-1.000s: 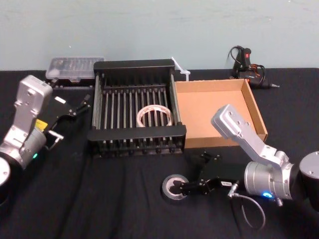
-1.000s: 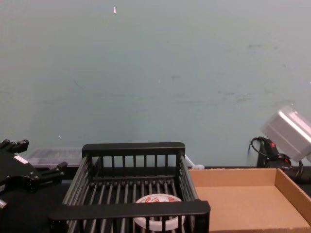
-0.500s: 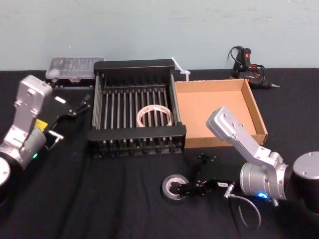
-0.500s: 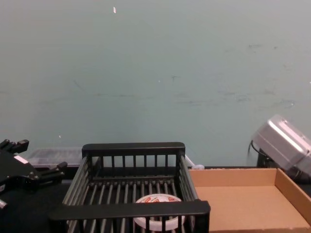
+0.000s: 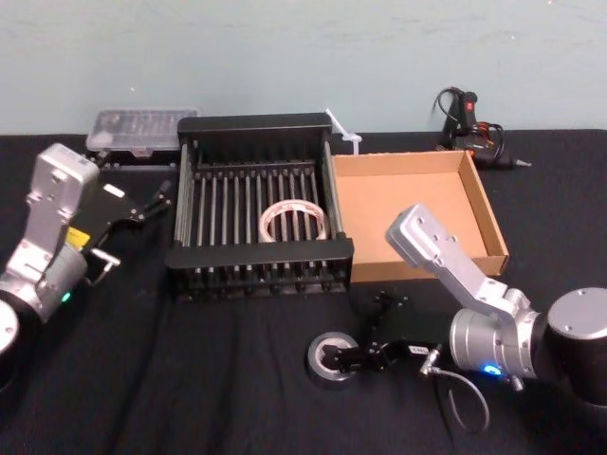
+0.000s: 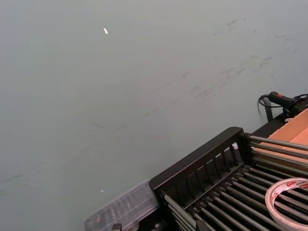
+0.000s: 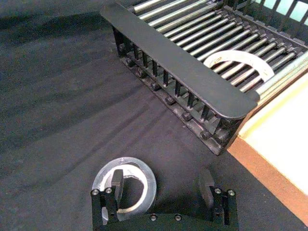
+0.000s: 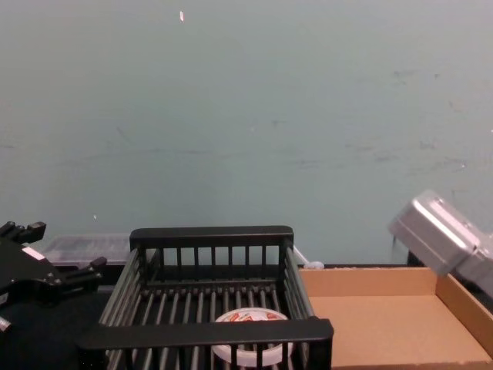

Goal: Pick up the white tape and place it into the black box , Pick up the silver tape and place it into the brown box.

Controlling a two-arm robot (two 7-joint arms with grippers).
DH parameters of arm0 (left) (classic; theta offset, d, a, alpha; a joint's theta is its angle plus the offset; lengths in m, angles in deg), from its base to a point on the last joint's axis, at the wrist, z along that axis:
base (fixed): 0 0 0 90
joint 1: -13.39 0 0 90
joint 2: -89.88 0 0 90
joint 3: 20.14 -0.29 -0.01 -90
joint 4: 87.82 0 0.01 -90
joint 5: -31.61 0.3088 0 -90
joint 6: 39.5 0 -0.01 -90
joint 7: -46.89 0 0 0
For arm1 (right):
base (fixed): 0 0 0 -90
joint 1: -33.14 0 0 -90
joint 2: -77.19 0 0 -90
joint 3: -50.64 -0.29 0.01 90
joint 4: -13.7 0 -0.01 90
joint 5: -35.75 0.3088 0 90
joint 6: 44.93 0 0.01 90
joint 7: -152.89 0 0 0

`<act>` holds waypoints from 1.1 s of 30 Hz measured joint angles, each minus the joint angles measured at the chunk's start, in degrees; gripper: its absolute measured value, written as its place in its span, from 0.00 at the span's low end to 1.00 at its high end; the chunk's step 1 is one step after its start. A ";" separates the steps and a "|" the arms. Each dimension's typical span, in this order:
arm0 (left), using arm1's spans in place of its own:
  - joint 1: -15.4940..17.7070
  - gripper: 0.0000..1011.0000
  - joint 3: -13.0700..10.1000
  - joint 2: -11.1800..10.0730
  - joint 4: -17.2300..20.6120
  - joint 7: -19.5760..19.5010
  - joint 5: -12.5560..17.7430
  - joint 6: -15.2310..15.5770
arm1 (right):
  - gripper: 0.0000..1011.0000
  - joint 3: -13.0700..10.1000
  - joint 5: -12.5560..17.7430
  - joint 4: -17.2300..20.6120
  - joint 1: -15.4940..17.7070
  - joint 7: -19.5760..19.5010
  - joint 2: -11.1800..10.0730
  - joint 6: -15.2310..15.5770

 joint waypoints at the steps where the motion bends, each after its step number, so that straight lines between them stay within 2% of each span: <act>1: 0.00 0.99 0.00 0.00 0.00 0.00 0.00 0.00 | 0.99 0.07 -0.16 -0.20 -0.08 -0.01 0.19 0.05; 16: 0.00 0.99 0.00 0.00 0.00 0.00 0.00 0.00 | 0.99 0.41 -1.49 -1.40 -0.52 0.31 1.23 0.49; 33: 0.00 0.99 0.00 0.00 0.00 0.00 0.00 0.00 | 0.99 0.37 -1.45 -1.39 -0.49 0.30 1.17 0.49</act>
